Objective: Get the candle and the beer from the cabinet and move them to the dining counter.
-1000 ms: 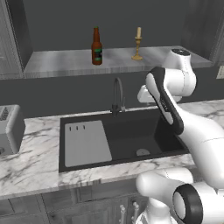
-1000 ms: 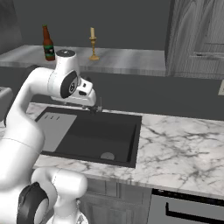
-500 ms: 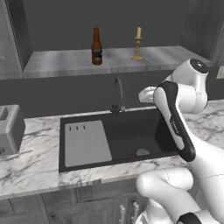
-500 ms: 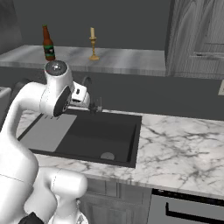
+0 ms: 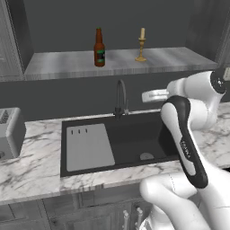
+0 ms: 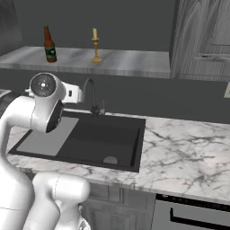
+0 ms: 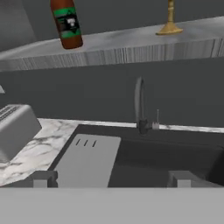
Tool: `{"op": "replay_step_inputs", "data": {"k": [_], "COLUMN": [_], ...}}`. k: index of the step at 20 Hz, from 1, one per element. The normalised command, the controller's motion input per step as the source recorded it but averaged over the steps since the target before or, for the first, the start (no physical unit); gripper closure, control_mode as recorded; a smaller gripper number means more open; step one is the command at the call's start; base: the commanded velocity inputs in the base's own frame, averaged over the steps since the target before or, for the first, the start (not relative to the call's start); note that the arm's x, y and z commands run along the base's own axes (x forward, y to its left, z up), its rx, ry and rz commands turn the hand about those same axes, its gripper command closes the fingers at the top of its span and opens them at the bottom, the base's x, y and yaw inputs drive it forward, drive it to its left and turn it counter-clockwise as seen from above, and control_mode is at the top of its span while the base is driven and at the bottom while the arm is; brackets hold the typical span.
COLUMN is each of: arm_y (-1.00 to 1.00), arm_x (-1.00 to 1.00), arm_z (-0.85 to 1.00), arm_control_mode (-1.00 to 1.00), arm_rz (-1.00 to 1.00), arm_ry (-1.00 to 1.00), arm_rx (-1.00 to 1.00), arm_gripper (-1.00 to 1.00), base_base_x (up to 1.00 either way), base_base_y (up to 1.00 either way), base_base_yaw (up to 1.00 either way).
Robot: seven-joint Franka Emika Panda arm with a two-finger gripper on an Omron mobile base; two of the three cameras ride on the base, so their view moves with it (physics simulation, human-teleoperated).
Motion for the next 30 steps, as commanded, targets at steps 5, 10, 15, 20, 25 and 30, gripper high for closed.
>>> {"op": "replay_step_inputs", "data": {"k": [5,10,15,20,25,30], "arm_y": [0.21,0.35,0.26,0.19,0.19,0.24], "arm_x": [-0.10,0.00,0.02,0.01,0.17,0.38], "arm_z": [0.54,0.49,0.44,0.42,0.17,0.07], "arm_control_mode": [-1.00,-1.00,-1.00,-1.00,-1.00,-1.00], "arm_rz": [0.02,0.00,0.01,0.06,0.06,0.01], "arm_ry": [-0.11,0.00,0.01,0.00,-0.01,0.00], "arm_rx": [0.00,0.00,0.00,0.00,-0.02,-0.02], "arm_gripper": [-1.00,-1.00,-1.00,-1.00,-1.00,-1.00], "base_base_x": [0.00,0.00,0.00,0.00,0.00,0.00], "base_base_y": [0.00,0.00,0.00,0.00,0.00,0.00], "base_base_yaw": [0.00,0.00,0.00,0.00,0.00,0.00]}}
